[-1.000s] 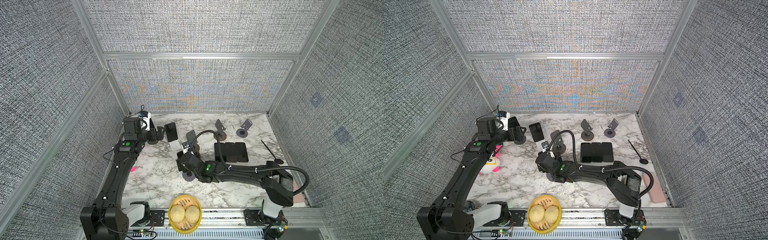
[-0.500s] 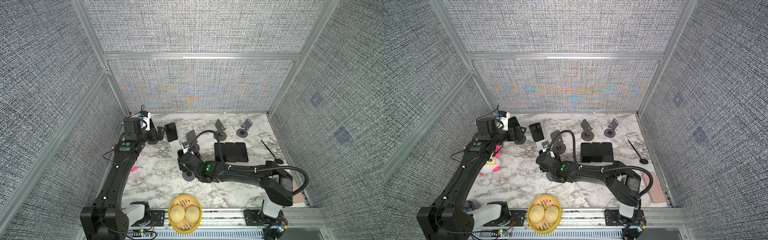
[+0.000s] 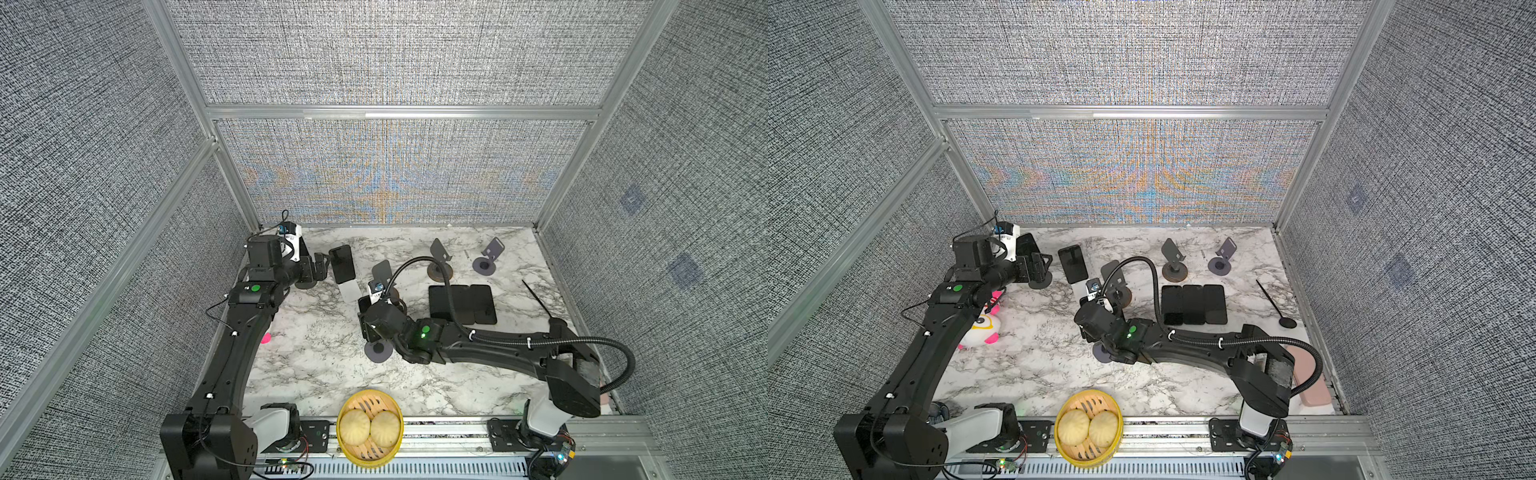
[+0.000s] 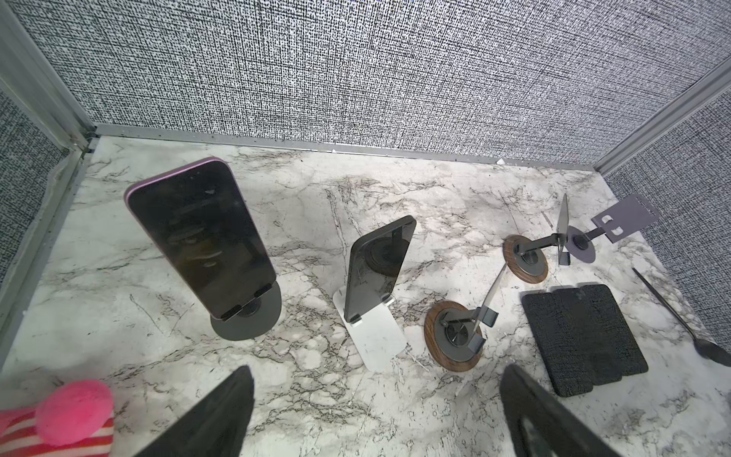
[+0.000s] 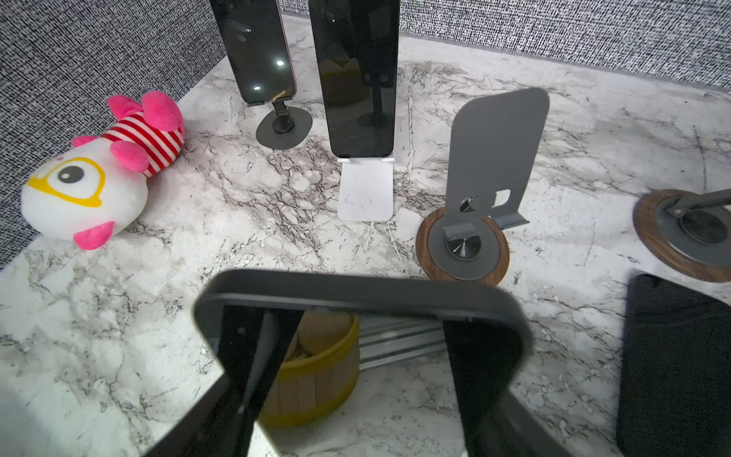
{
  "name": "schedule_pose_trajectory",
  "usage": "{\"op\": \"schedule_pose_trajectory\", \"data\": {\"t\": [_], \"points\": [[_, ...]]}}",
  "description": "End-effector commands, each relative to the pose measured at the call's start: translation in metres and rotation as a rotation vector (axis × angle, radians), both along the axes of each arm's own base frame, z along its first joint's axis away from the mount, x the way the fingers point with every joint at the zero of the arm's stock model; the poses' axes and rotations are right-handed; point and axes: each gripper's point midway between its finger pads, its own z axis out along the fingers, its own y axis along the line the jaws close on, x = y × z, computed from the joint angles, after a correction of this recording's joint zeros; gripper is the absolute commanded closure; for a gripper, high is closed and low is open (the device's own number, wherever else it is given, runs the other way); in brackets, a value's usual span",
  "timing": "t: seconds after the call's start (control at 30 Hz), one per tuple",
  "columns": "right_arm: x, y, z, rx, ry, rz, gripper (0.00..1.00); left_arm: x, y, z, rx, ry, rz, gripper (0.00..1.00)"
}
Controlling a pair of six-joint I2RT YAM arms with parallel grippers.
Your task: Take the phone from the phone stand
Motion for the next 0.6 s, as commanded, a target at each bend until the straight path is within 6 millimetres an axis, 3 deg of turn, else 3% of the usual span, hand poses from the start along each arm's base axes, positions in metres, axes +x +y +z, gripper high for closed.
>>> {"op": "schedule_pose_trajectory", "data": {"t": [0.0,0.37,0.47,0.57], "points": [[-0.002,-0.006,0.010,0.008,0.018,-0.003,0.35,-0.001,0.000,0.002,0.003,-0.002,-0.008,0.02],[-0.010,-0.053,0.025,-0.032,0.092,-0.015,0.38,0.000,0.001,0.001,0.011,0.001,-0.003,0.02],[-0.006,-0.083,0.026,-0.058,0.125,-0.048,0.38,0.000,0.001,0.000,0.010,0.005,-0.005,0.02],[-0.001,-0.126,0.021,-0.180,0.163,-0.079,0.38,0.000,0.001,0.000,0.010,0.008,-0.006,0.02]]}}
